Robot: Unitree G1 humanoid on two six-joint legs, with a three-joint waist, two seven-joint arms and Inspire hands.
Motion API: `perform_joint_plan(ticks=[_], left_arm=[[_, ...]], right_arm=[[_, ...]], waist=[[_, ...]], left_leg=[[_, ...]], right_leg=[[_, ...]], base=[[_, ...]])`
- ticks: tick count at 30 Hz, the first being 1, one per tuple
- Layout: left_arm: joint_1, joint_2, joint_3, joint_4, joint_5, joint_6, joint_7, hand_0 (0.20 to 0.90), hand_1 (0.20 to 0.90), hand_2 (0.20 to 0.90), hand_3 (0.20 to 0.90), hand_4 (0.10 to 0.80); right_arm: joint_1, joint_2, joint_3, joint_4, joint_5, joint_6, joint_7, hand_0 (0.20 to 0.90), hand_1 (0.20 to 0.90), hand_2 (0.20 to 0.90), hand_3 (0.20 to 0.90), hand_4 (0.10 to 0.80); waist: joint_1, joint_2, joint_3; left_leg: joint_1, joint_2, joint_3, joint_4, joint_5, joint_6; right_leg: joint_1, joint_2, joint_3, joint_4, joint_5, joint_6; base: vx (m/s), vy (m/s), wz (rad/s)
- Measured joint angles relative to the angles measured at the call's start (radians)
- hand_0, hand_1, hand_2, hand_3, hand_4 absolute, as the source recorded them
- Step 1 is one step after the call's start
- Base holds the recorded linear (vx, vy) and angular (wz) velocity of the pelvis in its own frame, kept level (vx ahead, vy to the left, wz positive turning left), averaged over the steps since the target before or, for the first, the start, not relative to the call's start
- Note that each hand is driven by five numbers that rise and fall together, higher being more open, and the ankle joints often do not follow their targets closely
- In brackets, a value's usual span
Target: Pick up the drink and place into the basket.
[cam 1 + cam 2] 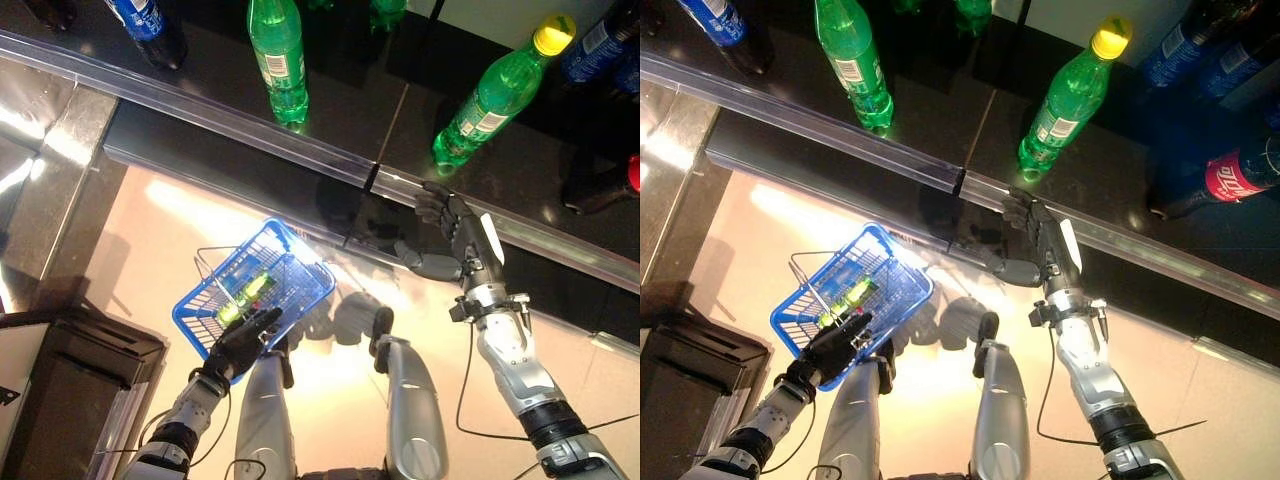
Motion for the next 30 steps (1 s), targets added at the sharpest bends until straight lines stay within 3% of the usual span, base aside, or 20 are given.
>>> perform_joint_plan(ticks=[19, 30], left_arm=[[0.000, -0.002, 0.010, 0.006, 0.001, 0.002, 0.000, 0.300, 0.300, 0.300, 0.200, 0.100], [0.005, -0.003, 0.034, 0.006, 0.005, 0.007, -0.005, 0.300, 0.300, 0.300, 0.200, 0.100]], right_arm=[[0.000, 0.031, -0.058, 0.003, 0.110, -0.042, -0.063, 0.900, 0.900, 0.900, 0.900, 0.800], [-0.043, 0.032, -0.173, 0.000, 0.110, -0.091, -0.150, 0.900, 0.900, 0.900, 0.900, 0.800]], waist=[[0.001, -0.003, 0.002], [0.001, -0.003, 0.002]], left_leg=[[0.006, 0.001, 0.003, 0.002, -0.002, 0.004], [0.006, 0.003, 0.004, 0.002, -0.002, 0.004]], right_leg=[[0.008, 0.002, -0.001, 0.000, 0.000, 0.000], [0.008, 0.006, -0.001, -0.002, 0.000, 0.000]], base=[[0.002, 0.000, 0.00], [0.000, 0.000, 0.00]])
